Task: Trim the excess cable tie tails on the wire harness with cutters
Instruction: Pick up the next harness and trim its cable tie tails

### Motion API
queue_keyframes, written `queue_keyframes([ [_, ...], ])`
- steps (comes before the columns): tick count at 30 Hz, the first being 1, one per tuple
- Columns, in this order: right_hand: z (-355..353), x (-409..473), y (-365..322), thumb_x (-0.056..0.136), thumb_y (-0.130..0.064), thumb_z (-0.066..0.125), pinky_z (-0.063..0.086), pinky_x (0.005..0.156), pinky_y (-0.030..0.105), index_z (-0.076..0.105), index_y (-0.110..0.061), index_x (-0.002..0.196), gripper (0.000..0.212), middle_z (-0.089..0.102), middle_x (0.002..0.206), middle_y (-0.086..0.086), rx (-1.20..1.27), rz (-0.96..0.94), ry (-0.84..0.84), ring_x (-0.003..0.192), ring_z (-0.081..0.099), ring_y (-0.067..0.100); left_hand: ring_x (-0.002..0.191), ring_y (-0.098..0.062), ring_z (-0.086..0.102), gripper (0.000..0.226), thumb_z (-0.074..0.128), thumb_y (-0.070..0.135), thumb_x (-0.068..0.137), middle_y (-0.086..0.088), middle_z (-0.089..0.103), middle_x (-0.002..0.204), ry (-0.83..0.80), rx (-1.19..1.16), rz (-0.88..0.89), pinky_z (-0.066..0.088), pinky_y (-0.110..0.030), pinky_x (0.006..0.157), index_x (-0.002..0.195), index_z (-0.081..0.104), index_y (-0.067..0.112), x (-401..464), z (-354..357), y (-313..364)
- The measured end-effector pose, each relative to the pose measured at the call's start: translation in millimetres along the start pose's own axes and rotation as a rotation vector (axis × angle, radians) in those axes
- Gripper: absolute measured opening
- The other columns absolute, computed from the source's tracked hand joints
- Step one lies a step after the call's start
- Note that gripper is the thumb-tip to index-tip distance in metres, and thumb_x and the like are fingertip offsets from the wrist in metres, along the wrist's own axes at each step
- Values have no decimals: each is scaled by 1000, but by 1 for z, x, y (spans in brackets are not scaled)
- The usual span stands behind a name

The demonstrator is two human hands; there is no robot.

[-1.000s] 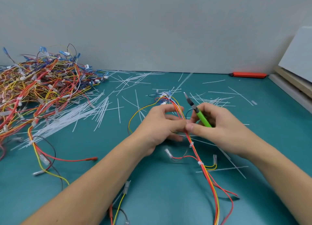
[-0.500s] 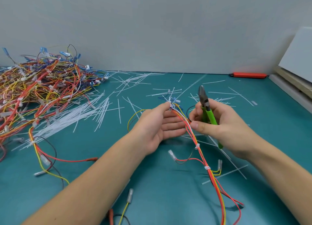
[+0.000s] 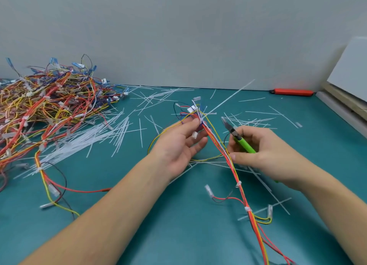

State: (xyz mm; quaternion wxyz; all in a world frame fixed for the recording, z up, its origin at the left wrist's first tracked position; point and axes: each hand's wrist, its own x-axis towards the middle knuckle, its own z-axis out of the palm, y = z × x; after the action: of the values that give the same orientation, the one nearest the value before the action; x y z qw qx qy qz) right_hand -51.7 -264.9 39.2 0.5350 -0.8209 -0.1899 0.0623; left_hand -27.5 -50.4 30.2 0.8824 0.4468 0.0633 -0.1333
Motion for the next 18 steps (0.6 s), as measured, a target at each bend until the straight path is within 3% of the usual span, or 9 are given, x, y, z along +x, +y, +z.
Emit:
queue_keyframes([
  [5,1,3,8,87,-20,81,52,73,32,68,-28,89,15,70,80,-4,-325,-34,201,72,63,15,73,-12,70,9,67,10,96,1,74,87,0,10,64,60,-23,69,100,73,17,2,-3,2],
  [10,3,6,14,90,-41,76,37,54,18,69,-24,87,19,53,65,-3,-270,-36,292,58,44,9,79,-18,68,14,69,6,93,-5,73,94,-22,71,124,61,-28,73,106,72,10,0,0,-5],
  [14,6,5,15,91,-43,75,36,54,19,69,-23,87,21,51,64,-8,-276,-33,250,58,42,9,78,-23,68,10,71,3,91,-9,72,95,-19,87,145,61,-32,74,99,72,9,-1,3,-9],
  [18,7,6,16,91,-42,75,37,54,17,69,-25,85,19,51,61,-13,-303,-35,253,55,42,6,83,-24,66,16,70,2,92,-11,70,97,-18,91,163,60,-30,71,107,71,4,-3,4,-9],
])
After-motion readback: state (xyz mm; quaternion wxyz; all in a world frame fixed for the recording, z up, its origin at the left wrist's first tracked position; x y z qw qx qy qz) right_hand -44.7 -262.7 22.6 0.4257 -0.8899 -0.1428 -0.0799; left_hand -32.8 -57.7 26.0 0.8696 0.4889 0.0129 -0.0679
